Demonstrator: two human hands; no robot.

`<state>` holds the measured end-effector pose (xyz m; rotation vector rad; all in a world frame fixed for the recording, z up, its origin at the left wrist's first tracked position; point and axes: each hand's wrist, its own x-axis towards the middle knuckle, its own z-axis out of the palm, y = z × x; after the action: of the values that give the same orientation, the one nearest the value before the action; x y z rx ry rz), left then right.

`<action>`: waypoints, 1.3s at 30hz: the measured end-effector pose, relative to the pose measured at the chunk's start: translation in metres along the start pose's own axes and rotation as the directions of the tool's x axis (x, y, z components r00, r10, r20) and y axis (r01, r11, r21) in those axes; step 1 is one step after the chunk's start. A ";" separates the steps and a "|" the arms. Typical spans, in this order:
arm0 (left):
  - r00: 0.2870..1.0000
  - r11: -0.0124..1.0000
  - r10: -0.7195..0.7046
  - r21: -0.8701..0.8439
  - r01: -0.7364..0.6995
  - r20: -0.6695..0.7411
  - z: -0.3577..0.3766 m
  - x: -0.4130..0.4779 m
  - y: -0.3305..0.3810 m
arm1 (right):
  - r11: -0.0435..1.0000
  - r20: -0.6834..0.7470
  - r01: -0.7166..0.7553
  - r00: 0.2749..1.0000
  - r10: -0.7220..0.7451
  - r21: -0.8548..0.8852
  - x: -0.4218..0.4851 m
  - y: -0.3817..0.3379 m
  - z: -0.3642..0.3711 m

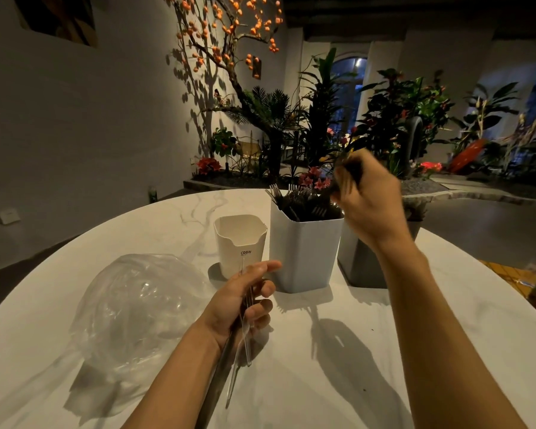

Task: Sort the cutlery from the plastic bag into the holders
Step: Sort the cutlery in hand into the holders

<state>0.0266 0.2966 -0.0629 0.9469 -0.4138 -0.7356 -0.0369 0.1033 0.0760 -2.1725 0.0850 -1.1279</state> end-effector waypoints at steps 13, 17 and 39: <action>1.000 1.000 -0.007 -0.026 0.007 0.017 -0.001 0.001 0.001 | 0.987 -0.150 -0.027 0.989 0.003 -0.158 0.003 0.010 0.013; 1.000 1.000 -0.019 0.007 0.019 -0.005 0.000 0.000 0.001 | 0.992 -0.081 -0.116 0.990 0.112 -0.043 0.010 -0.004 -0.014; 0.998 0.993 -0.058 -0.100 0.059 0.015 -0.002 0.006 0.002 | 0.908 0.069 0.120 0.993 -0.101 -0.402 0.023 0.014 0.052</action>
<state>0.0330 0.2940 -0.0621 0.8629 -0.3575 -0.8082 0.0193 0.1123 0.0633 -2.5989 0.1926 -1.2059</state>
